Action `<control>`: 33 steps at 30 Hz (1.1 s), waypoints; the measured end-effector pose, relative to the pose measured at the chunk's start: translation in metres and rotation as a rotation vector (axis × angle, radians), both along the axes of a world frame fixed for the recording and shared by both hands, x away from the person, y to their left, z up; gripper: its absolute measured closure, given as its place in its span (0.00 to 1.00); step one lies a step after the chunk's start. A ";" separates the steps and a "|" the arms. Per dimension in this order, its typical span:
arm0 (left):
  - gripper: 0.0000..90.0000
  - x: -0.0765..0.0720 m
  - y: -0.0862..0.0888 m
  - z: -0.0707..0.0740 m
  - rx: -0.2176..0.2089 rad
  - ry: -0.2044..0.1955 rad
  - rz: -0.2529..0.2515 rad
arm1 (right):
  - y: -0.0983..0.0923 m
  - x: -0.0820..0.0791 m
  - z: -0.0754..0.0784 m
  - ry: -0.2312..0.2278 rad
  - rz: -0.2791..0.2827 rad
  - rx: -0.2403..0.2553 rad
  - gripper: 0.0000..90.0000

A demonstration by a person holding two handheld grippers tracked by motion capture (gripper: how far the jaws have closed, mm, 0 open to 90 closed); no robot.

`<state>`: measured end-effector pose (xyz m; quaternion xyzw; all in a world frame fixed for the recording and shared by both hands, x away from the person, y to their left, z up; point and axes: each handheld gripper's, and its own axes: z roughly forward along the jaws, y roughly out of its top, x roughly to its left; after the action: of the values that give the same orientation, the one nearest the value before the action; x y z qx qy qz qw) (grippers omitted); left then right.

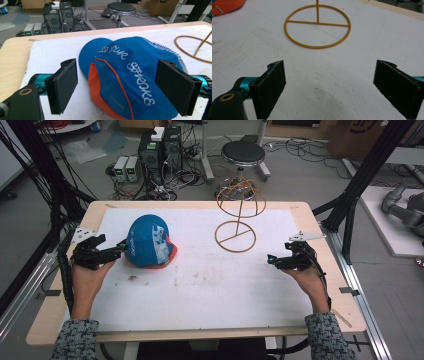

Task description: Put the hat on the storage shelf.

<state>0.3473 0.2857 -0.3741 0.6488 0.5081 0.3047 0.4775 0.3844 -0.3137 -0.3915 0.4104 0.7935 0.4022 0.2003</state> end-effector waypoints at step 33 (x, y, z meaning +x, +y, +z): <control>0.32 0.040 -0.062 -0.011 0.094 -0.009 -0.089 | -0.022 -0.022 -0.008 0.030 -0.032 -0.007 0.12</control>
<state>0.3876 0.2238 -0.3850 0.6912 0.4618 0.3096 0.4616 0.3624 -0.3357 -0.3992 0.4281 0.7913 0.3899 0.1964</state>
